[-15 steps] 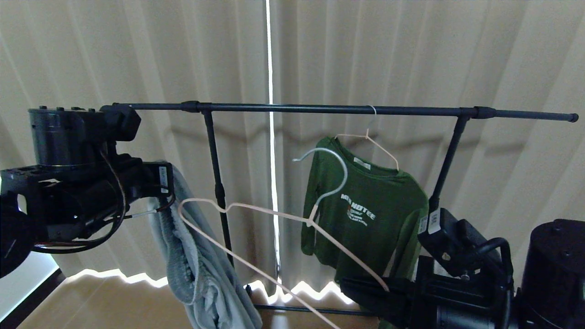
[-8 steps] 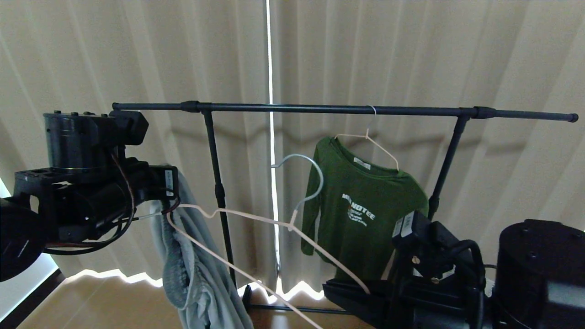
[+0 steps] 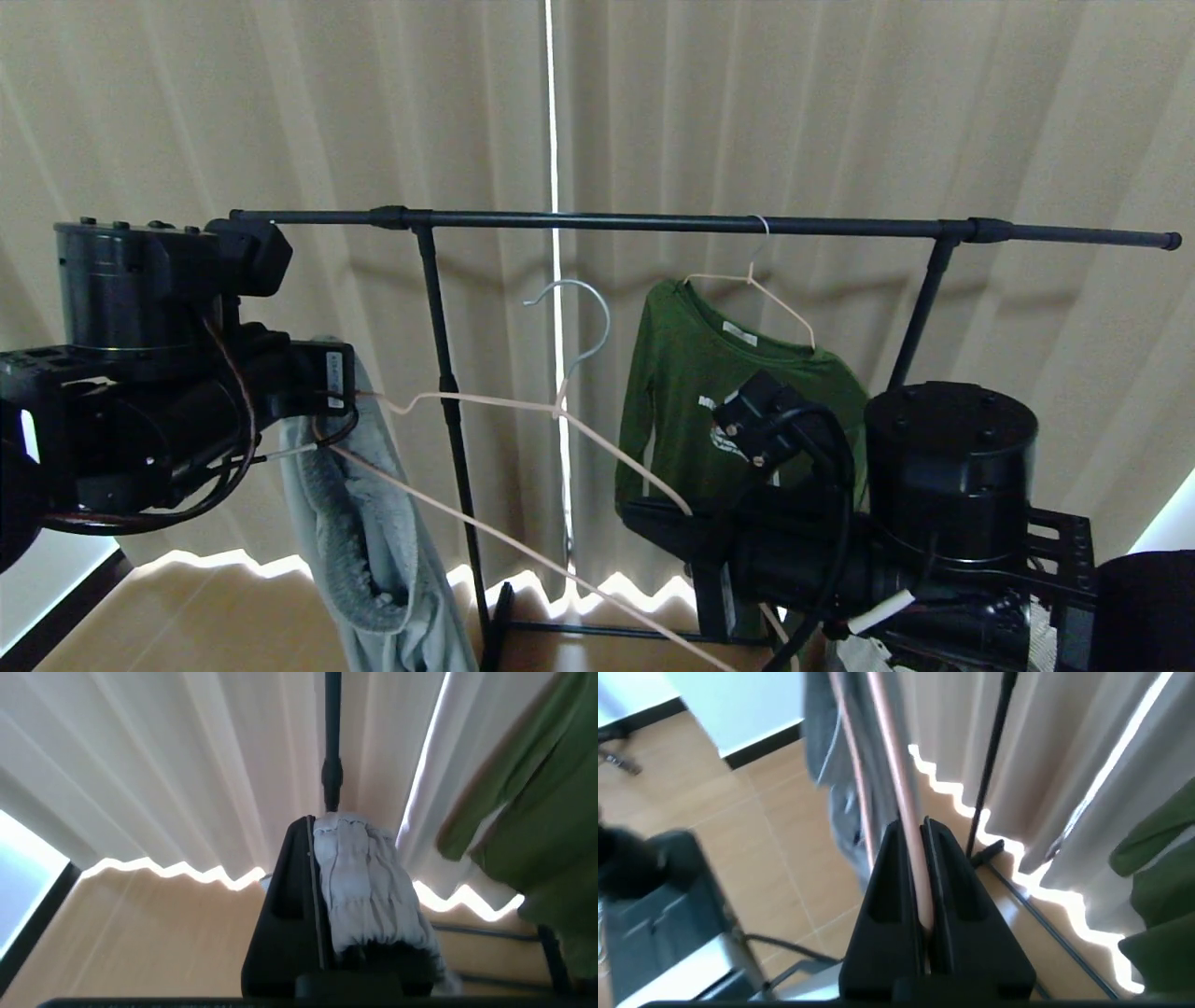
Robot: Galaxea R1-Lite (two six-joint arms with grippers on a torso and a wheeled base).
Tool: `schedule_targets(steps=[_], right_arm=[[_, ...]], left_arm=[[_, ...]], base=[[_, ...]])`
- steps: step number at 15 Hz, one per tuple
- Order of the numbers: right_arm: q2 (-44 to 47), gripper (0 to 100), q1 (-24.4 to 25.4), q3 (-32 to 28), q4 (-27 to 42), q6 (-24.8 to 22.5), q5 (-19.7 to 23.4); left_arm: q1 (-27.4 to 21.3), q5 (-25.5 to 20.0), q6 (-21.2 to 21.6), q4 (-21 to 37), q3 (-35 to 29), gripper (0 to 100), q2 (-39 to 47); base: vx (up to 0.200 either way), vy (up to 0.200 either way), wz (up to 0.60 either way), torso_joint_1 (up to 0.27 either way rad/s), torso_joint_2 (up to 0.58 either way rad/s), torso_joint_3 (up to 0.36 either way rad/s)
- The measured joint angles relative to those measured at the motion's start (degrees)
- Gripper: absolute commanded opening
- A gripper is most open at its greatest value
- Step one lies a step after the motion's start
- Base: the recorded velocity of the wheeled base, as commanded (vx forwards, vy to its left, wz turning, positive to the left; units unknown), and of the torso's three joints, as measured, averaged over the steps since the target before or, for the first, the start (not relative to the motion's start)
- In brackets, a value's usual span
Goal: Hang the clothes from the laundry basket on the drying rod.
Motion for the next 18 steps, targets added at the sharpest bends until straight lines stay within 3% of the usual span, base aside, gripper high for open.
schedule_targets(steps=[4, 11, 14, 18], right_arm=[[2.61, 0, -2.28, -2.26, -0.02, 0.02, -0.02], [3.52, 0, -4.74, -2.62, 0.06, -0.01, -0.11], [3.5, 0, -4.9, -3.35, 0.23, -0.15, -0.11], [1.79, 0, -3.15, -2.23, 1.05, -0.09, -0.13]], left_arm=[[-1.05, 1.4, 0.76, 2.35, 0.26, 0, -2.1], [-1.18, 1.54, 10.0, 9.57, 1.79, 0, -10.06], [-4.44, 1.49, 8.63, 9.33, 3.64, 0, -10.34], [-5.42, 3.29, 0.56, 8.68, 0.84, 0, -4.72]], base=[[0.0, 0.0, 0.0, 0.0, 0.0, 0.0], [0.0, 0.0, 0.0, 0.0, 0.0, 0.0], [0.0, 0.0, 0.0, 0.0, 0.0, 0.0], [0.0, 0.0, 0.0, 0.0, 0.0, 0.0]])
